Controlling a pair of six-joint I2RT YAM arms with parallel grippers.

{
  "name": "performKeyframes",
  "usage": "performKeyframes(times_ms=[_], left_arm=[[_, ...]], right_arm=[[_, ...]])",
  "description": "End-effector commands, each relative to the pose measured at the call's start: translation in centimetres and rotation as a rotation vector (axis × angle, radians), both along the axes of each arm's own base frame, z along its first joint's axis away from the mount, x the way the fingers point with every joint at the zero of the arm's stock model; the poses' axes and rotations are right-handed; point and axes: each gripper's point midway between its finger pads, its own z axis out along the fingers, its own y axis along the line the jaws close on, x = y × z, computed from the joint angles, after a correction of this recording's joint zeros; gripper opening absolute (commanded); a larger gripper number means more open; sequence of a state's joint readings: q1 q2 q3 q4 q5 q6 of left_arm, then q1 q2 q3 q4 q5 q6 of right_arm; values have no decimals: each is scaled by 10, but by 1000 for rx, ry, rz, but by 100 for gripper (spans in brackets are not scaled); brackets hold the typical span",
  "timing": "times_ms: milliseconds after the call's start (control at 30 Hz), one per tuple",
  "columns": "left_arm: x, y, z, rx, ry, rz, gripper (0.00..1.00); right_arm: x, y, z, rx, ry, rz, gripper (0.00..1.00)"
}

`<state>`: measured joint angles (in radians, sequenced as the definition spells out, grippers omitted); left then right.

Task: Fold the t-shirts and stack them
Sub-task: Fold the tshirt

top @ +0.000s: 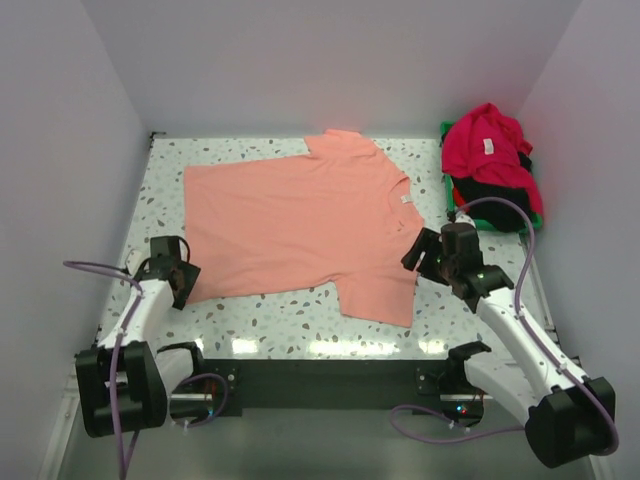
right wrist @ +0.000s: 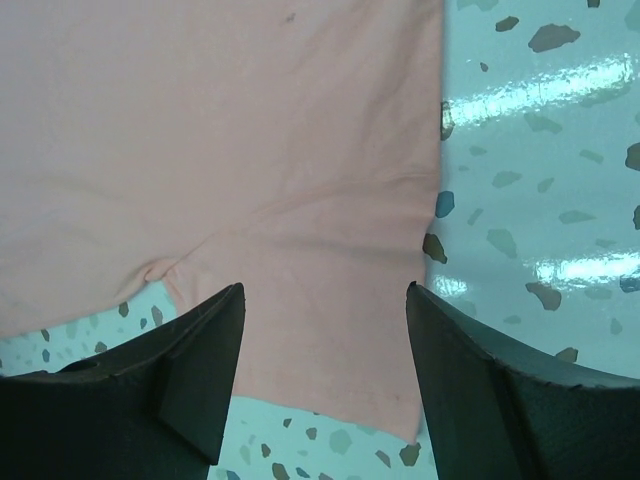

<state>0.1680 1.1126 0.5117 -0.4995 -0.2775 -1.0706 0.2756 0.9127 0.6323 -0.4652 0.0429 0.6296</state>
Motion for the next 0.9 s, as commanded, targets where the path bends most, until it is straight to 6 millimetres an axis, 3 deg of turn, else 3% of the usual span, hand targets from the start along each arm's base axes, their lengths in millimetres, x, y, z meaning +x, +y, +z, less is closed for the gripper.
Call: performKeyframes(times_ms=[0, 233, 367, 600, 867], left_arm=[[-13, 6, 0, 22, -19, 78, 65], [-21, 1, -16, -1, 14, 65, 59], [-22, 0, -14, -2, 9, 57, 58], [-25, 5, 8, 35, -15, 62, 58], [-38, -3, -4, -5, 40, 79, 56]], right_arm=[[-6, -3, -7, -6, 24, -20, 69], [-9, -7, -16, -26, 43, -26, 69], [-10, -11, -18, -41, 44, -37, 69], [-11, -15, -9, -45, 18, -59, 69], [-12, -19, -9, -59, 9, -67, 69]])
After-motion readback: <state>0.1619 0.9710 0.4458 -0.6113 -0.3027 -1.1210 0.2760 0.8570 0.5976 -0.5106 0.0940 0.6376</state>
